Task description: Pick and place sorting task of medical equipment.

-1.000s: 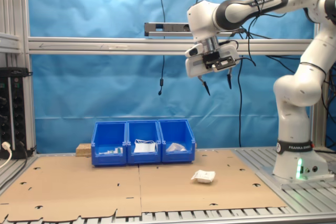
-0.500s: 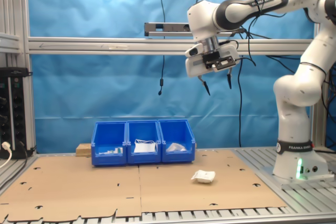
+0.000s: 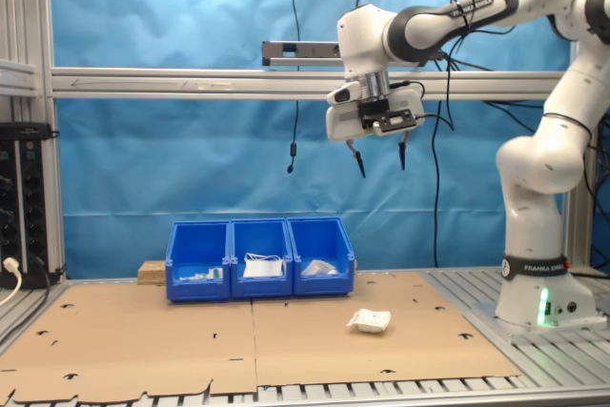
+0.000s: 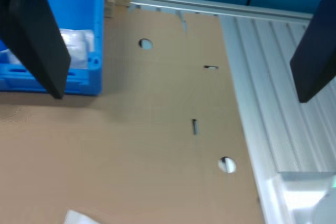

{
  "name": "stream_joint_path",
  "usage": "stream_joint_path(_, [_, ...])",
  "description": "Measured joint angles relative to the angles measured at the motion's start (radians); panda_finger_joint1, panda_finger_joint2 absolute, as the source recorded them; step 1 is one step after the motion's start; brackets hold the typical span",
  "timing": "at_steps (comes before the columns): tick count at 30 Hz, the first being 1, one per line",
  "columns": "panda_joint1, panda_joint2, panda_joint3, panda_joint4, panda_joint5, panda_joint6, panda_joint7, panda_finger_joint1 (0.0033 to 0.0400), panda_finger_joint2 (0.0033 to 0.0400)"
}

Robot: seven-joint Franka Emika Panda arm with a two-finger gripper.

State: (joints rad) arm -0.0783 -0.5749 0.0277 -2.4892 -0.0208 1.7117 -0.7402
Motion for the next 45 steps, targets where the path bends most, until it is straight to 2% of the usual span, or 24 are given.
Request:
stream_joint_path(7, [0.000,0.063,-0.002,-0.035,0.000,0.176,0.000,0.0400,0.0400])
stream_joint_path(14, [0.000,0.152,-0.004,-0.107,0.014,0.400,0.000,0.0400,0.0400])
stream_joint_path(15, [0.000,0.177,-0.004,-0.133,0.026,0.465,0.000,0.0400,0.0400])
stream_joint_path(22, [0.000,0.276,-0.004,-0.230,0.081,0.682,0.000,0.0400,0.0400])
stream_joint_path(30, [0.000,0.423,-0.004,-0.296,0.137,0.909,0.000,0.0400,0.0400])
stream_joint_path(35, [0.000,0.510,-0.004,-0.308,0.213,1.026,0.000,0.0400,0.0400])
stream_joint_path(41, [0.004,0.580,-0.004,-0.317,0.349,1.126,0.000,0.0400,0.0400])
stream_joint_path(42, [0.008,0.597,-0.004,-0.319,0.394,1.153,0.000,0.0400,0.0400])
stream_joint_path(45, [0.013,0.611,-0.004,-0.321,0.438,1.175,0.000,0.0400,0.0400])
